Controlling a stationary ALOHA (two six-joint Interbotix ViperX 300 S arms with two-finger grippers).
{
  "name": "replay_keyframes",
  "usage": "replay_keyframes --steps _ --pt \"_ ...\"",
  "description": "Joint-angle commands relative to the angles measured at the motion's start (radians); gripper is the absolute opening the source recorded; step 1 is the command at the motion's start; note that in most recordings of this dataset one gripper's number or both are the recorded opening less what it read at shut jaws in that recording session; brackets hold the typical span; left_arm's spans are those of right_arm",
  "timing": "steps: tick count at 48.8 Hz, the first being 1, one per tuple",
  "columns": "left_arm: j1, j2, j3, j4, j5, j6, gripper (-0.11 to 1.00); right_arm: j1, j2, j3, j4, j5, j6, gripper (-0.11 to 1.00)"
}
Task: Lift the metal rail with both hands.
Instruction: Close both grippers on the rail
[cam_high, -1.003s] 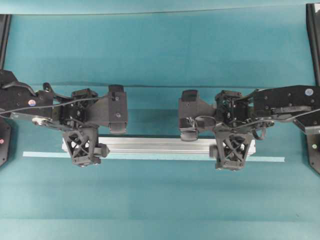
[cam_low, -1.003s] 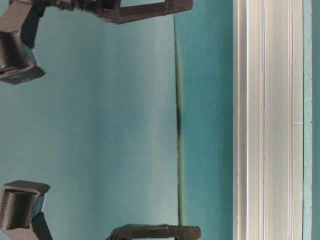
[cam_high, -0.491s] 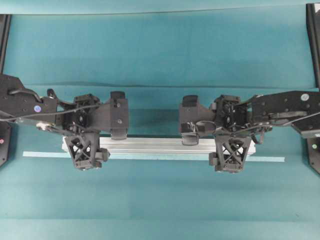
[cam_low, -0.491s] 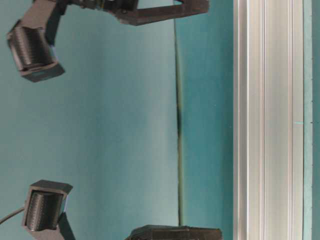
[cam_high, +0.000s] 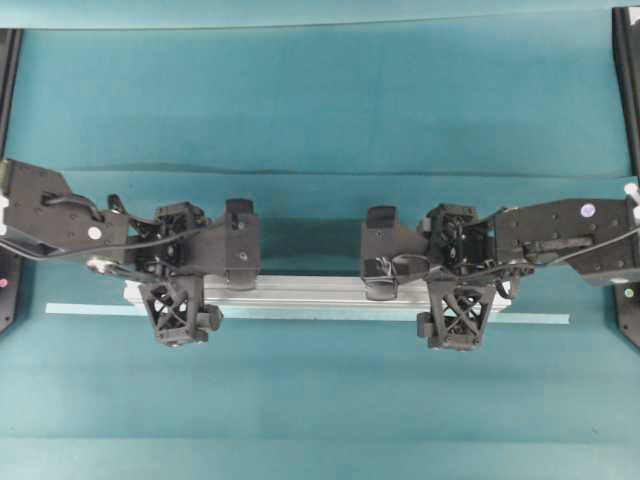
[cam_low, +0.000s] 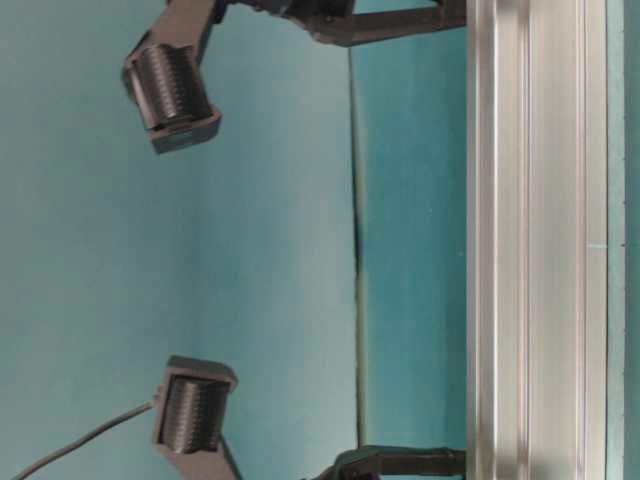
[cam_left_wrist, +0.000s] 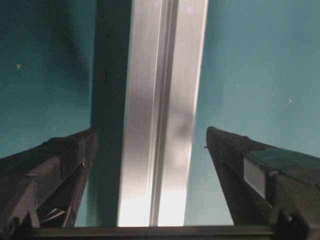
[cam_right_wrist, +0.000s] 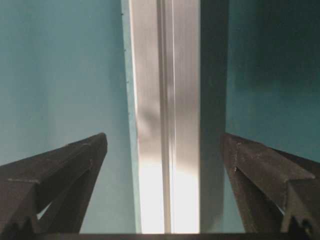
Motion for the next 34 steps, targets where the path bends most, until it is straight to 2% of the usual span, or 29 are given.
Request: replay_keyframes --steps 1,29,34 --pt "-0.002 0.008 -0.006 0.000 -0.020 0.002 0.97 0.005 0.021 0.009 0.002 -0.032 0.000 0.96" --pt "-0.003 0.040 -0.005 0.000 -0.026 0.000 0.96 -0.017 0.064 0.017 0.002 -0.060 0.008 0.96" --pt "-0.003 0.038 -0.003 0.002 -0.044 0.014 0.93 -0.028 0.069 0.017 0.002 -0.060 0.020 0.92"
